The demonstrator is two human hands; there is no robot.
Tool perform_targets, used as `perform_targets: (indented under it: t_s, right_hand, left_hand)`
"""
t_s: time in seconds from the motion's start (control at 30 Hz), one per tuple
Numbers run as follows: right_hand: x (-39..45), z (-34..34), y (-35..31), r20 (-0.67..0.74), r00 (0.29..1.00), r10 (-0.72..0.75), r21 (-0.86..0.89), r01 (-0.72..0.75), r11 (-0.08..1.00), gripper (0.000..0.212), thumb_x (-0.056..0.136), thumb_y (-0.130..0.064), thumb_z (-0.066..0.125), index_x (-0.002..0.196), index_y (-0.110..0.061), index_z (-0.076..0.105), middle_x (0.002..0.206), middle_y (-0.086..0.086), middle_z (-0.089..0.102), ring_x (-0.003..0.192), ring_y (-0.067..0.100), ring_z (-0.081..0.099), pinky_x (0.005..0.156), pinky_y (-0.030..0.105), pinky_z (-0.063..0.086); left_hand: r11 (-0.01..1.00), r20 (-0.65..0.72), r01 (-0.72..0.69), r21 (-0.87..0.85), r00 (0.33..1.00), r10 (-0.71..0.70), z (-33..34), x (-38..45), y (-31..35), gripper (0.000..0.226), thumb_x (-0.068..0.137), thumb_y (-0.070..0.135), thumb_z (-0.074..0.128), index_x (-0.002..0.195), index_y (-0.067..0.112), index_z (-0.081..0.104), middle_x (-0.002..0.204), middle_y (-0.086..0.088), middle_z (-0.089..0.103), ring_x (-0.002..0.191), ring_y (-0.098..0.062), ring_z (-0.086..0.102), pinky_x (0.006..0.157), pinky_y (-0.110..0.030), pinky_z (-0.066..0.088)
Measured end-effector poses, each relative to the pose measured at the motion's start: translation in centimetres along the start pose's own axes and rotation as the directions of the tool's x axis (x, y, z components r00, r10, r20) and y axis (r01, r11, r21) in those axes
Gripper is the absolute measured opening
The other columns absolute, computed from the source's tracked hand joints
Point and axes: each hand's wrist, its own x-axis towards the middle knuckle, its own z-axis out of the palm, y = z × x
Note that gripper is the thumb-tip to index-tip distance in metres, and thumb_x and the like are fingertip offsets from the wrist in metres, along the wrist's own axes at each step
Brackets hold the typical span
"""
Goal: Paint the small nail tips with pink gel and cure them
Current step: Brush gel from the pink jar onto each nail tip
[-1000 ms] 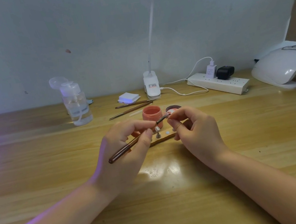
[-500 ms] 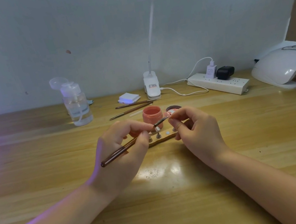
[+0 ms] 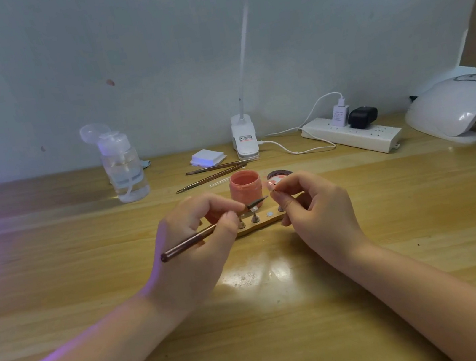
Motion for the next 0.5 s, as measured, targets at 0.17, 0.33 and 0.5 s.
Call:
perform_targets:
  t_s: [0.17,0.33,0.5]
  right_hand:
    - [0.0,0.0,0.0,0.009,1.000,0.005,0.008,-0.005,1.000,0.004,0.088,-0.012,0.067,0.091,-0.012,0.070,0.085,-0.004,0.068,0.056,0.015,0.063,0.057,0.028,0.052]
    - [-0.1,-0.1,0.0,0.013,1.000,0.011,0.005,-0.011,1.000,0.005,0.088,-0.011,0.067,0.092,-0.014,0.069,0.087,-0.004,0.068,0.055,0.012,0.063,0.058,0.027,0.052]
    - [-0.1,0.0,-0.1,0.019,1.000,0.006,0.008,-0.006,1.000,0.006,0.088,-0.012,0.067,0.090,-0.017,0.068,0.082,-0.005,0.068,0.055,0.011,0.063,0.057,0.025,0.052]
  left_hand:
    - [0.999,0.005,-0.031,-0.032,1.000,0.031,0.0,0.1,0.3,0.012,0.087,0.020,0.060,0.093,0.024,0.069,0.082,0.010,0.071,0.077,-0.003,0.064,0.067,-0.007,0.042]
    - [0.999,-0.012,0.042,-0.024,0.999,-0.043,0.1,0.2,-0.2,0.015,0.084,0.019,0.055,0.085,0.023,0.069,0.075,0.012,0.069,0.071,0.000,0.061,0.062,-0.006,0.040]
    - [0.996,-0.104,0.089,-0.019,0.990,-0.091,-0.3,2.0,-0.4,0.014,0.090,0.015,0.060,0.083,0.023,0.069,0.072,0.006,0.068,0.055,0.002,0.052,0.049,-0.006,0.036]
